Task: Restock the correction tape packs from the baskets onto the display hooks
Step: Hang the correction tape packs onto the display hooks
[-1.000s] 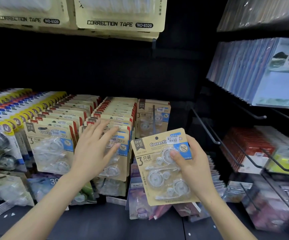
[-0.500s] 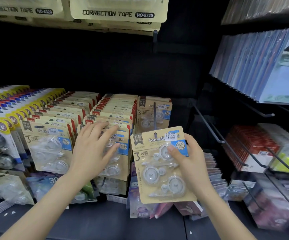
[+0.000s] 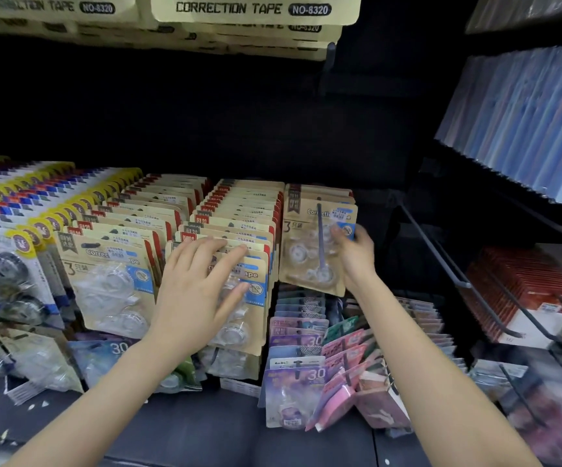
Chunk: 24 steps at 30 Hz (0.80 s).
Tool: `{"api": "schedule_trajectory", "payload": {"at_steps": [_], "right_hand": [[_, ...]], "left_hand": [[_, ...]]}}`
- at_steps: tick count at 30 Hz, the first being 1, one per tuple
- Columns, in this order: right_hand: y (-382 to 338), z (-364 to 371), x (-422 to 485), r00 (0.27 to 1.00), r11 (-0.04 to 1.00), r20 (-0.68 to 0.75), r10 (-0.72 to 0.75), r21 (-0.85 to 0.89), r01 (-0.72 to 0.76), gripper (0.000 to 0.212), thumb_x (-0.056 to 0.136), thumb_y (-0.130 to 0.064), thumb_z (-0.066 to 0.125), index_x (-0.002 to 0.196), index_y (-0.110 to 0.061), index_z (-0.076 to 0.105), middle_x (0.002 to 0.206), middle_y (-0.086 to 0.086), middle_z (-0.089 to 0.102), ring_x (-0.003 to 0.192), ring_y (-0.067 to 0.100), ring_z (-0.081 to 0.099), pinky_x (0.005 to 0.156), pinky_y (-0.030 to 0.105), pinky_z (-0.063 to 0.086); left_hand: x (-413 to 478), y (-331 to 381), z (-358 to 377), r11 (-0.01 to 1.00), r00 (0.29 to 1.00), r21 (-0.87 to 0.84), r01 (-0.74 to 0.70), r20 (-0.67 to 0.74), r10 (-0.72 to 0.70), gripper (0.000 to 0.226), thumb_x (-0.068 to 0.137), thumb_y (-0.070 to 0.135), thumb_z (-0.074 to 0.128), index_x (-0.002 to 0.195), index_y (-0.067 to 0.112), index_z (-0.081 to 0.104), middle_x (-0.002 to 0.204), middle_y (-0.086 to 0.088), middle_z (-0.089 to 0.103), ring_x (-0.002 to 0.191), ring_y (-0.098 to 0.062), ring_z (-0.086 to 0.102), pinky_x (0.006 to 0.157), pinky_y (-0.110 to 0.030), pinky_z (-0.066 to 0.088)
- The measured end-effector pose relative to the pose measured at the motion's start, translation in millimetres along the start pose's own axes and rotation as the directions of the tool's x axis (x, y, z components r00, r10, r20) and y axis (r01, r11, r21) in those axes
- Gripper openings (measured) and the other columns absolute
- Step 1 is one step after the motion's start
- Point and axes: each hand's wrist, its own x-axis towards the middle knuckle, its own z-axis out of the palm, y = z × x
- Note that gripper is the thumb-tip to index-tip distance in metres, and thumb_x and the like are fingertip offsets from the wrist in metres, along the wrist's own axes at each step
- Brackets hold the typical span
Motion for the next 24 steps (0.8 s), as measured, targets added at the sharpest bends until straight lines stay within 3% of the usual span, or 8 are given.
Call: {"api": "schedule_trajectory", "payload": {"at_steps": [4,7,9,12,16,19,21,24], "right_hand": [[0.6,8.7,18.8,0.996,0.998,-0.067,0.05,-0.027,-0.052,0.002,0.097,-0.017,0.06,0.097,-0.019,0.061,0.097,0.0,0.067,0.095,0.021,0.064,0.076,0.029,0.049],[-1.0,11.2,25.1,0.994,0.996,-0.098,0.042,-0.073,-0.05,0.007,0.097,-0.018,0.061,0.091,-0.021,0.059,0.103,0.005,0.067,0.098,0.023,0.065,0.083,0.034,0.052],[0.9,10.0,25.5,0.992,0.989,-0.112,0.052,-0.131,-0.066,0.01,0.096,-0.024,0.062,0.099,-0.017,0.056,0.104,0.004,0.064,0.099,0.024,0.063,0.087,0.037,0.052],[4.1,1.3,18.4,0.98,0.966,-0.185,0.076,-0.232,-0.119,0.028,0.096,-0.034,0.06,0.11,-0.013,0.047,0.102,0.002,0.055,0.093,0.02,0.055,0.079,0.034,0.045],[15.7,-22.0,-15.6,0.96,0.959,-0.241,0.14,-0.21,-0.192,0.015,0.098,-0.027,0.057,0.096,-0.014,0.05,0.084,0.0,0.05,0.077,0.018,0.052,0.074,0.035,0.046],[38.8,-46.9,-74.0,0.965,0.95,-0.223,0.138,-0.247,-0.193,0.012,0.096,-0.022,0.06,0.102,-0.011,0.061,0.093,0.001,0.063,0.093,0.024,0.062,0.088,0.043,0.05],[65.4,-69.4,-124.0,0.969,0.946,-0.191,0.157,-0.252,-0.203,0.006,0.095,-0.014,0.06,0.097,-0.01,0.064,0.088,0.003,0.065,0.082,0.02,0.06,0.081,0.04,0.05],[125.1,-105.1,-192.8,0.96,0.884,-0.153,0.233,-0.378,-0.275,0.012,0.091,-0.009,0.063,0.08,-0.014,0.062,0.074,0.005,0.064,0.069,0.019,0.056,0.072,0.036,0.045]], "left_hand": [[0.2,0.6,0.3,1.0,1.0,-0.002,-0.011,-0.01,0.011,0.043,0.096,0.042,0.045,0.125,0.013,0.057,0.116,-0.016,0.06,0.112,-0.032,0.049,0.102,-0.049,0.034],[0.8,0.3,-0.5,1.0,1.0,0.006,-0.009,0.004,0.009,0.044,0.096,0.043,0.045,0.125,0.013,0.058,0.117,-0.015,0.06,0.112,-0.032,0.05,0.103,-0.048,0.032],[0.9,0.2,-0.8,1.0,1.0,0.008,-0.01,0.017,0.01,0.043,0.096,0.043,0.045,0.125,0.013,0.058,0.117,-0.015,0.06,0.113,-0.031,0.048,0.102,-0.048,0.033],[0.8,0.7,-2.0,1.0,0.999,-0.003,0.007,0.052,-0.007,0.043,0.096,0.045,0.043,0.126,0.015,0.055,0.117,-0.015,0.06,0.112,-0.031,0.048,0.102,-0.049,0.034],[3.2,3.4,-12.2,0.998,0.991,-0.029,0.05,0.127,-0.046,0.046,0.098,0.046,0.041,0.133,0.018,0.052,0.133,-0.019,0.055,0.125,-0.038,0.049,0.11,-0.052,0.031],[-16.4,9.8,-26.3,0.987,0.987,-0.05,0.155,0.052,-0.152,0.049,0.097,0.039,0.049,0.139,0.014,0.052,0.146,-0.023,0.045,0.138,-0.042,0.038,0.115,-0.053,0.027],[-49.9,16.5,-32.5,0.957,0.962,-0.1,0.274,0.015,-0.274,0.044,0.096,0.03,0.054,0.134,0.008,0.056,0.142,-0.023,0.049,0.134,-0.04,0.043,0.109,-0.051,0.034],[-131.1,22.9,-24.1,0.904,0.898,-0.078,0.42,0.181,-0.402,0.04,0.097,0.03,0.048,0.12,0.001,0.062,0.126,-0.022,0.058,0.116,-0.04,0.054,0.093,-0.048,0.043]]}}
